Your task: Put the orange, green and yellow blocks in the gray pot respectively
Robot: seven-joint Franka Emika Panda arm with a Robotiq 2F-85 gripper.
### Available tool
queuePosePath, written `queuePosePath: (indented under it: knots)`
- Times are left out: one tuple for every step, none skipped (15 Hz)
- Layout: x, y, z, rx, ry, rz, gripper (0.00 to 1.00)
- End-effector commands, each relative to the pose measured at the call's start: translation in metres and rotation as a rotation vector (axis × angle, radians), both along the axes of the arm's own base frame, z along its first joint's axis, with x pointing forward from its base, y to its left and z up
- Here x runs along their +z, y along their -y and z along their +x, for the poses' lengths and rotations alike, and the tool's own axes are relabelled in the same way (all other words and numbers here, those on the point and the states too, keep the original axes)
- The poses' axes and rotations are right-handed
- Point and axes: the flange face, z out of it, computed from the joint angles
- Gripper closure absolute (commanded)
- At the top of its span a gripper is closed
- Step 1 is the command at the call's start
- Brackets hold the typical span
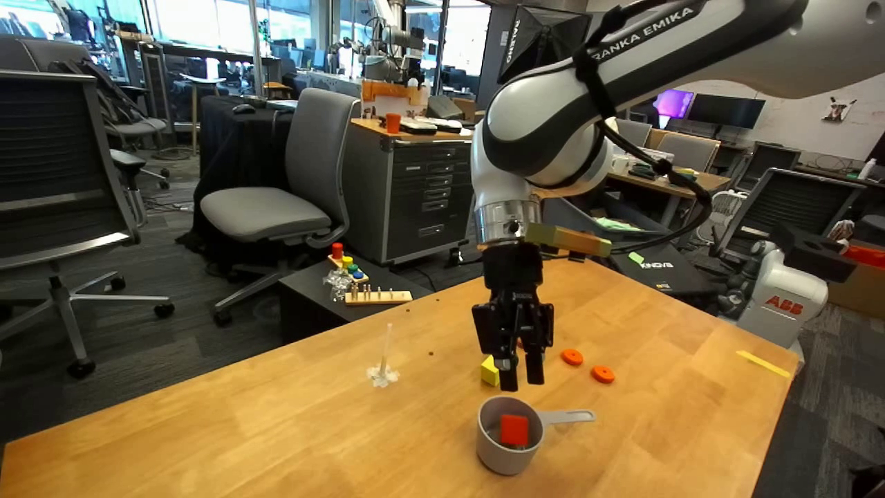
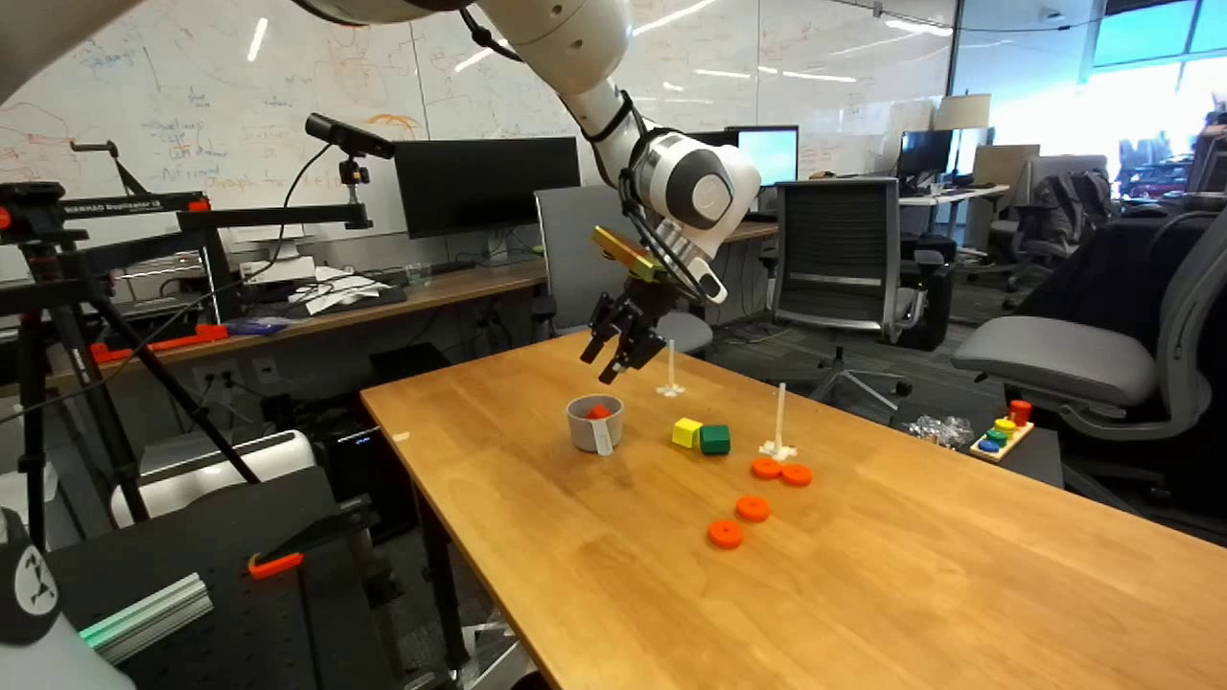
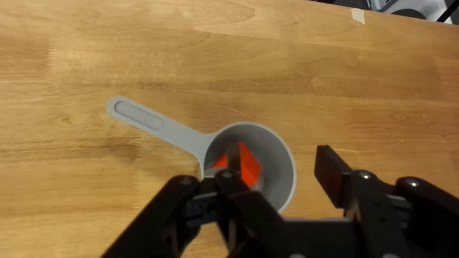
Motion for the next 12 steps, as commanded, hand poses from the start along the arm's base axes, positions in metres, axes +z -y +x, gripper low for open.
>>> queuePosePath:
  knots:
    - [0.01,0.008,-0.004,-0.001,-0.017,-0.006,0.11]
    - [0.013,0.014,-0.001,0.006,0.006,-0.046,0.02]
    - [0.015,0.021,0.002,0.015,0.02,-0.081,0.0]
    - [0.019,0.031,0.006,0.032,0.042,-0.123,0.0]
    - [0.023,0.04,0.01,0.05,0.058,-0.159,0.0]
    - [0.027,0.049,0.013,0.069,0.069,-0.193,0.0]
    - [0.029,0.058,0.017,0.083,0.079,-0.226,0.0]
    - [0.031,0.066,0.02,0.103,0.082,-0.264,0.0]
    - [0.031,0.072,0.022,0.126,0.08,-0.295,0.0]
    - [0.031,0.077,0.024,0.142,0.079,-0.334,0.0]
    - [0.03,0.08,0.026,0.162,0.079,-0.367,0.0]
    - [0.029,0.083,0.028,0.182,0.074,-0.405,0.0]
